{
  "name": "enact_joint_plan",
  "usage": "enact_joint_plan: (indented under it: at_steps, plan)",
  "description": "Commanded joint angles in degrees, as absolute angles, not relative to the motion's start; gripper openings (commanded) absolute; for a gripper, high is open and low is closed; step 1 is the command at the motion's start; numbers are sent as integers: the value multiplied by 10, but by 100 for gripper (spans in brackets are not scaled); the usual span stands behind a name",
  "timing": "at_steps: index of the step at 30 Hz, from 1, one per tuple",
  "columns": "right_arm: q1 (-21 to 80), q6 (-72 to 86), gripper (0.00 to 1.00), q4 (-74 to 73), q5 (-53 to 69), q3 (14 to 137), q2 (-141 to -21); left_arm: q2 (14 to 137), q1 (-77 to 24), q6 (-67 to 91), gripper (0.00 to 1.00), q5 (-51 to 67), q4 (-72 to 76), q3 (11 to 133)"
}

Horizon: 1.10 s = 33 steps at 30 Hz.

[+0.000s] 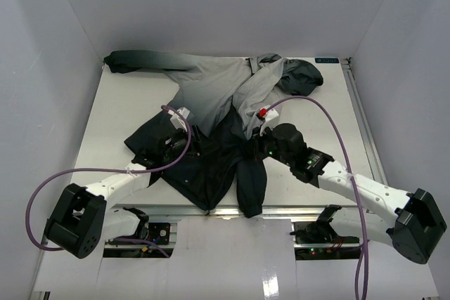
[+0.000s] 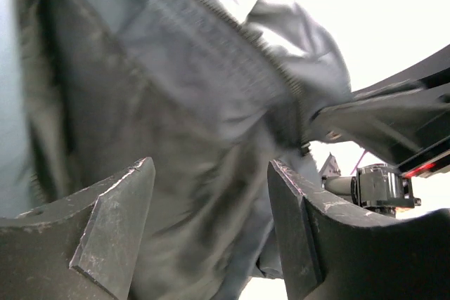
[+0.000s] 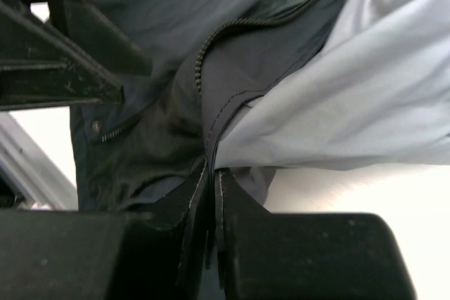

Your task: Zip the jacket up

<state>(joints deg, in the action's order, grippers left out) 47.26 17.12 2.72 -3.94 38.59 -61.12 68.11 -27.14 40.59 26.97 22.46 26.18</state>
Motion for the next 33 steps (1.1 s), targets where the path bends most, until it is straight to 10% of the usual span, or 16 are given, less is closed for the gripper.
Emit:
enact_joint_plan:
  at_steps: [1, 30, 33]
  plan:
    - [520, 179, 20, 78, -54, 419, -651, 668, -273, 399, 76, 313, 289, 243]
    - [592, 225, 9, 226, -48, 365, -697, 763, -298, 405, 76, 371, 332, 261]
    - [596, 228, 8, 235, -46, 359, -694, 767, -298, 407, 65, 376, 334, 262]
